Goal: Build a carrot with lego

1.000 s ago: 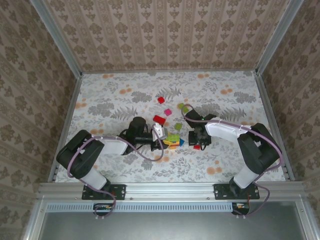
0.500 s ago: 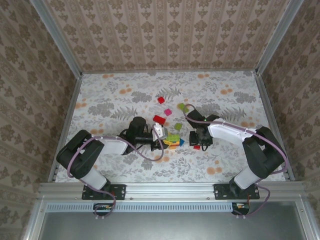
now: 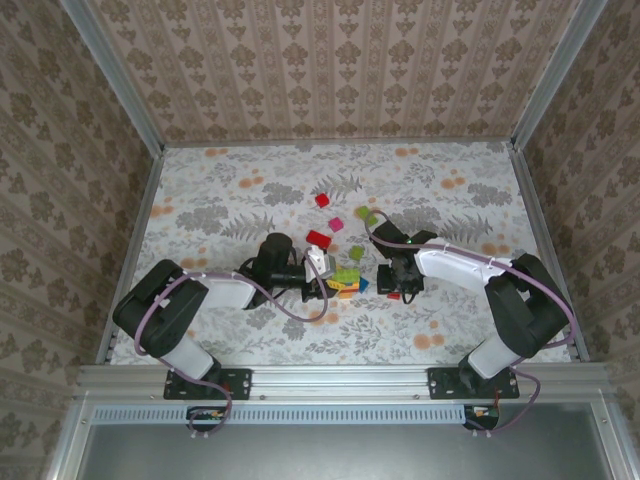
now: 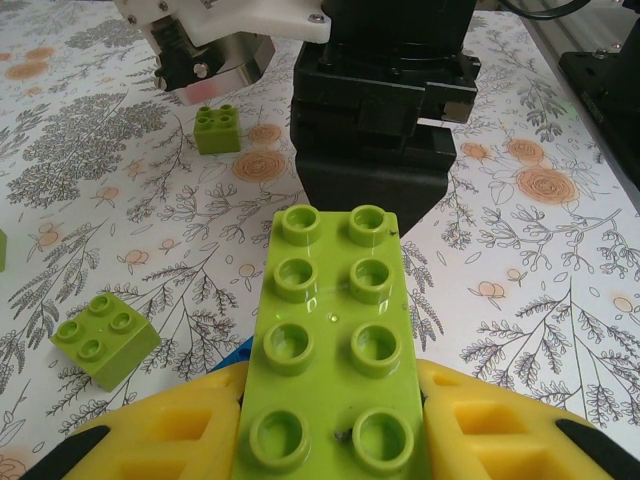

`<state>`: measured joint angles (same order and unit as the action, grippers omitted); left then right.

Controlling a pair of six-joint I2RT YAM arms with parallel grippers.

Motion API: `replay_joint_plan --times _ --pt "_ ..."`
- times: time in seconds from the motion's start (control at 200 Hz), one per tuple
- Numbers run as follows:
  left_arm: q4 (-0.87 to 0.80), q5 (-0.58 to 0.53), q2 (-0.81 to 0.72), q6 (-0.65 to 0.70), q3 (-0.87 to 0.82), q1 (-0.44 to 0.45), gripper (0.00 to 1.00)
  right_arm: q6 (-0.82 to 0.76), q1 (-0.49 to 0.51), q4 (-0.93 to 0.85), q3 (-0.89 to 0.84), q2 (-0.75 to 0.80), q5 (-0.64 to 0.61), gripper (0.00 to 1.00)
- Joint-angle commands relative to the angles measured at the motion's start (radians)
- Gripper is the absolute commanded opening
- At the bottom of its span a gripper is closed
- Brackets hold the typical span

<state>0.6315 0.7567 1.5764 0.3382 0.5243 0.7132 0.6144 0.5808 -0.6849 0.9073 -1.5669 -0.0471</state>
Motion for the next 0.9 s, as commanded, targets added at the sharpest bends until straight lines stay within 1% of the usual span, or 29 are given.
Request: replay_joint_plan --times 0.0,0.34,0.58,0.895 --pt "-0.103 -0.001 0.041 0.03 -0.006 0.009 0.37 0.019 0.008 -0.027 -0.013 0.001 0.013 0.48" --pt "-0.104 0.001 0.042 0.031 -0.004 0.008 0.37 0.023 0.011 -0.031 -0.016 -0.009 0.015 0.52" --pt "-0.103 0.003 0.042 0.031 -0.004 0.009 0.37 0.022 0.013 -0.025 -0.018 -0.021 0.021 0.5" --pt "-0.104 0.003 0.045 0.032 -0.004 0.009 0.37 0.029 0.018 -0.025 -0.028 -0.022 0.024 0.46"
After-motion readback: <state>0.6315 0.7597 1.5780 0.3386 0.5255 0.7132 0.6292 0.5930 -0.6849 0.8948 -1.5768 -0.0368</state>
